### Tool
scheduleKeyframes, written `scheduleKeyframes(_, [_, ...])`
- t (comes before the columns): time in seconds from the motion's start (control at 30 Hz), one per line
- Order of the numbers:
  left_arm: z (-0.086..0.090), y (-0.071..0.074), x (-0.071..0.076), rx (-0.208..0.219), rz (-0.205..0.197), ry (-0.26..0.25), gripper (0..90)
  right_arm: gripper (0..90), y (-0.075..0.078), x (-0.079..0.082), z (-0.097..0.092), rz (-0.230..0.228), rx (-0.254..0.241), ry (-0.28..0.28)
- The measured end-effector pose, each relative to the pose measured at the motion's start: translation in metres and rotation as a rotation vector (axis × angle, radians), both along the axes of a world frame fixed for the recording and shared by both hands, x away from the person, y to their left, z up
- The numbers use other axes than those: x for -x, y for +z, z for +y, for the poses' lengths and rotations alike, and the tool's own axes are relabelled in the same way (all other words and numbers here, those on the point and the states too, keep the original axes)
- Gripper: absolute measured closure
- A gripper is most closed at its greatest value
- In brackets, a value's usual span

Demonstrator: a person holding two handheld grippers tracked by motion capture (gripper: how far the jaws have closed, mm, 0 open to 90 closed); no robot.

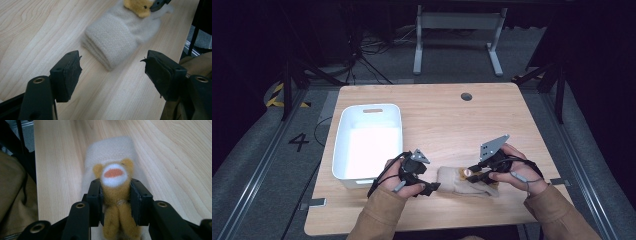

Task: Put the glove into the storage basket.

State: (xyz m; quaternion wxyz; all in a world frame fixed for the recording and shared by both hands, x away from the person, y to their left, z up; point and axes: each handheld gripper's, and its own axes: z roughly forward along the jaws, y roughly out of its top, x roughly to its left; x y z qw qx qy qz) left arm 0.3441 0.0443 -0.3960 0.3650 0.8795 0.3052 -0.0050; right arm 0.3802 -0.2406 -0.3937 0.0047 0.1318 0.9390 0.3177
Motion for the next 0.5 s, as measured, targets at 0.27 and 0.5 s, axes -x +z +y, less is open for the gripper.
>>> scheduleKeyframes(0.27, [-0.002, 0.0, -0.001, -0.002, -0.002, -0.004, 29.0, 42.7, -0.006, 0.001, 0.0, -0.028, 0.026, -0.028])
scheduleKeyframes(0.5, [-0.006, 0.002, -0.003, -0.003, 0.013, -0.017, 27.5, 38.1, 0.003, 0.003, -0.009, -0.058, -0.024, -0.059])
